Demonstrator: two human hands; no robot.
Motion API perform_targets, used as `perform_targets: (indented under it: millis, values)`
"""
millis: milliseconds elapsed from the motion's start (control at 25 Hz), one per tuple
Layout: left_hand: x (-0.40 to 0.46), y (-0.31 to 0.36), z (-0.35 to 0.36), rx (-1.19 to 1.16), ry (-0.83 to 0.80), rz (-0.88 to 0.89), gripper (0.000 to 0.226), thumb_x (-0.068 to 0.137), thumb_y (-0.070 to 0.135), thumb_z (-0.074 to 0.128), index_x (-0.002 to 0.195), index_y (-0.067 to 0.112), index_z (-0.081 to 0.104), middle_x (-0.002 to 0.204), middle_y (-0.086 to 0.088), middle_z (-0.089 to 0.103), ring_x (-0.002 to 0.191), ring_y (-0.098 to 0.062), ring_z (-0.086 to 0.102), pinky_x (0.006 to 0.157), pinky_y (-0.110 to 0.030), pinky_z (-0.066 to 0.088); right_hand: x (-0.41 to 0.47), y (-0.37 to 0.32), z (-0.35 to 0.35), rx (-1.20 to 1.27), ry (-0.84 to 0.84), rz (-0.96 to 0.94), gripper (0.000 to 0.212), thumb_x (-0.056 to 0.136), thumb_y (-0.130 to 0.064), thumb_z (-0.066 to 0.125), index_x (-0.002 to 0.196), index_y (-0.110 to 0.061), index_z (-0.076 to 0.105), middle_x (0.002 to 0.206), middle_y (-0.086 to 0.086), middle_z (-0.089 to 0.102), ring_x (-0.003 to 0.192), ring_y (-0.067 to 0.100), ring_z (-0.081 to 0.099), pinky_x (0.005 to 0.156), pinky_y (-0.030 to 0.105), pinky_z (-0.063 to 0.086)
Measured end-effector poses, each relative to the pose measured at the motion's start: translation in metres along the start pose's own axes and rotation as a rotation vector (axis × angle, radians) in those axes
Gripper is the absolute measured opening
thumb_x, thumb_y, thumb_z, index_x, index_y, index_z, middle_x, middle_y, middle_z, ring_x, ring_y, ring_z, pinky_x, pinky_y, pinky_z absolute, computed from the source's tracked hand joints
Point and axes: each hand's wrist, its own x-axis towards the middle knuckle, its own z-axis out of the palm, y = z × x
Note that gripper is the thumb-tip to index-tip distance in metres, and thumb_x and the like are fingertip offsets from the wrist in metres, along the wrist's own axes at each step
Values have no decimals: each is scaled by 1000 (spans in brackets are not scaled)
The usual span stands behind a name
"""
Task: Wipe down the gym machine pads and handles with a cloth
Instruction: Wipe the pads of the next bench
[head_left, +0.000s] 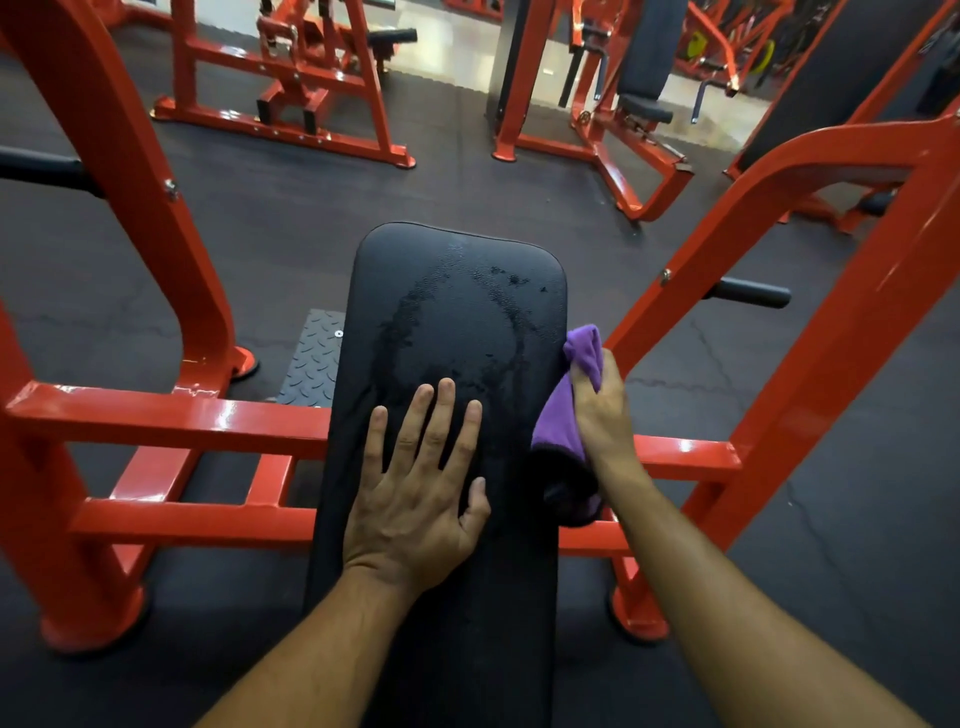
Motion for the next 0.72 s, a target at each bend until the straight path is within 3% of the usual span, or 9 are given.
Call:
perform_targets:
  millis: [120,200,280,400,480,560,720]
  values:
    - [1,-1,1,15,-4,5,77,93,43,45,162,15,29,171,-13,15,159,-30,13,123,-63,19,68,-40,-3,-29,-8,-194,23,105,-19,51,126,-18,59,110,-5,63,103,12,58,94,32,46]
    - [0,0,0,14,-8,7,77,92,44,47,162,15,29,172,-13,14,159,-30,13,123,-63,20,120,-80,1,-138,-261,-302,19,106,-23,49,121,-20,60,109,-7,61,99,6,55,90,23,42]
    - [0,1,0,7,-13,6,79,91,44,50,162,15,31,171,-13,15,159,-30,15,123,-63,21,158,-121,23,-385,-569,-353,22,106,-25,50,120,-15,63,114,-3,64,99,6,53,93,23,42]
    - [1,-1,1,9,-22,5,80,89,45,52,161,16,32,171,-13,16,158,-30,16,123,-62,20,157,-175,100,-739,-798,-546,33,105,-34,48,131,-17,59,134,-3,60,114,14,53,95,28,37]
    - [2,-2,1,9,-29,7,80,90,45,51,162,16,31,172,-13,15,158,-30,16,124,-62,19,135,-201,151,-878,-858,-706,29,103,-38,44,125,-25,59,135,-3,61,119,21,54,91,33,37]
    - [2,-2,-1,5,-40,12,81,90,45,51,162,16,30,172,-12,14,159,-30,15,124,-61,19,123,-206,168,-919,-850,-788,23,100,-39,43,110,-26,59,124,-2,64,110,23,56,85,36,38]
    - [1,-3,-2,3,-24,6,80,89,45,52,161,17,32,171,-11,17,158,-28,17,123,-61,21,141,-176,103,-770,-750,-767,19,99,-42,51,106,-27,59,109,-5,67,100,19,58,82,33,41]
